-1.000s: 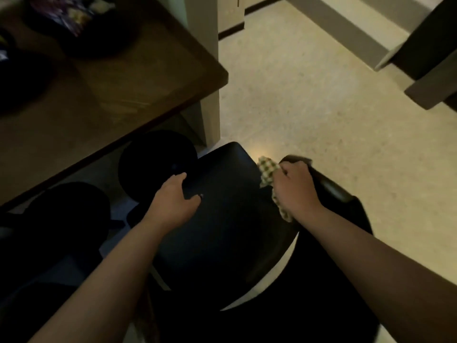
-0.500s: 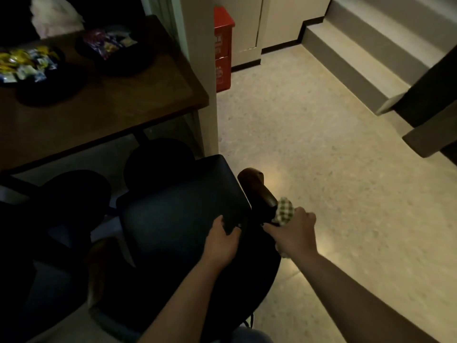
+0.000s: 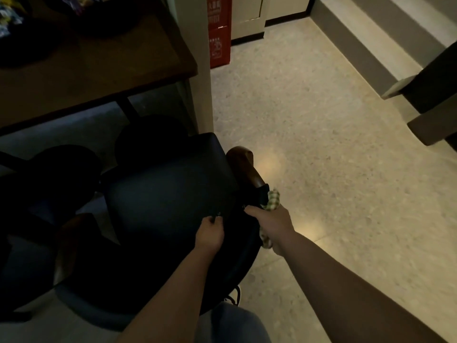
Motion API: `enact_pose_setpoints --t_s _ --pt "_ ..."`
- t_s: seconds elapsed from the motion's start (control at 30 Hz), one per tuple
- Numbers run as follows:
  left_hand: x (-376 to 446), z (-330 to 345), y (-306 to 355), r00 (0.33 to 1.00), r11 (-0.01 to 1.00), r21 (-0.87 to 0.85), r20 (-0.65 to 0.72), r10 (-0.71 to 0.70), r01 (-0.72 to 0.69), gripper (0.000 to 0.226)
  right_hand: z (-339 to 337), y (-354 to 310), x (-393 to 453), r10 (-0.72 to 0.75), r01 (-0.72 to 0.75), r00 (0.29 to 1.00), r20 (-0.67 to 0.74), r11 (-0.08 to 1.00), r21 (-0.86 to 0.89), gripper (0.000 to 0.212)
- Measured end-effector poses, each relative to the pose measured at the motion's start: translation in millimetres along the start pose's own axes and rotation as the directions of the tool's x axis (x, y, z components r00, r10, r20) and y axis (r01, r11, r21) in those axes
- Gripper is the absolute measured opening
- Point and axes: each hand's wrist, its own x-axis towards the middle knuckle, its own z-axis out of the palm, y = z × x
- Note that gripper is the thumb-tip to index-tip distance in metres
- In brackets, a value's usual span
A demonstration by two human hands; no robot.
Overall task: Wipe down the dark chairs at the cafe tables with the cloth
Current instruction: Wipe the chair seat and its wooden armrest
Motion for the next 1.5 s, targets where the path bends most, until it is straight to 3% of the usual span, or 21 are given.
enact_pose_setpoints --t_s 0.27,0.4,0.47,0.63,0.77,0.9,1.07,1.3,1.5 --pt "33.7 9.6 -4.0 0.963 0.968 0.247 0.268 -0.031 -0.038 0.053 -8.2 -1.2 9.4 0.057 -0.062 0.992 0.116 0.997 0.040 0.026" --pt "46.3 11.3 -1.9 0.929 0.990 0.127 0.355 -0.102 0.060 0.053 -11.0 -0.5 13.1 0.040 -0.048 0.989 0.142 0.998 0.052 0.020" --pt "48.6 11.4 -1.4 0.916 0.990 0.027 0.376 -0.139 0.139 0.063 -11.2 -0.9 14.2 0.035 -0.043 0.988 0.149 0.998 0.047 0.020" --pt "49.9 7.7 7.3 0.909 0.981 -0.027 0.383 -0.168 0.192 0.102 -6.6 -9.2 18.4 0.026 -0.034 0.987 0.156 0.998 0.049 0.020" --pt "57.7 1.7 13.9 0.907 0.985 -0.024 0.393 -0.148 0.172 0.084 -1.7 -19.7 24.2 0.021 -0.032 0.986 0.168 0.997 0.063 0.019" --pt "67.2 -7.4 21.0 0.910 0.989 0.014 0.389 -0.139 0.146 0.086 7.8 -30.5 30.7 0.013 -0.023 0.985 0.171 0.998 0.053 0.018" --pt "83.9 -17.1 32.2 0.919 0.990 -0.018 0.376 -0.120 0.137 0.072 20.4 -49.6 43.6 0.014 -0.019 0.982 0.188 0.999 0.028 0.022" --pt "105.0 -39.4 54.7 0.927 0.989 -0.028 0.355 -0.125 0.145 0.111 43.5 -76.6 60.2 0.028 -0.036 0.981 0.193 0.999 0.040 0.023" --pt "124.9 -59.7 74.4 0.939 0.993 -0.038 0.332 -0.092 0.111 0.106 66.7 -100.4 73.7 0.030 -0.037 0.985 0.172 0.999 0.039 0.022"
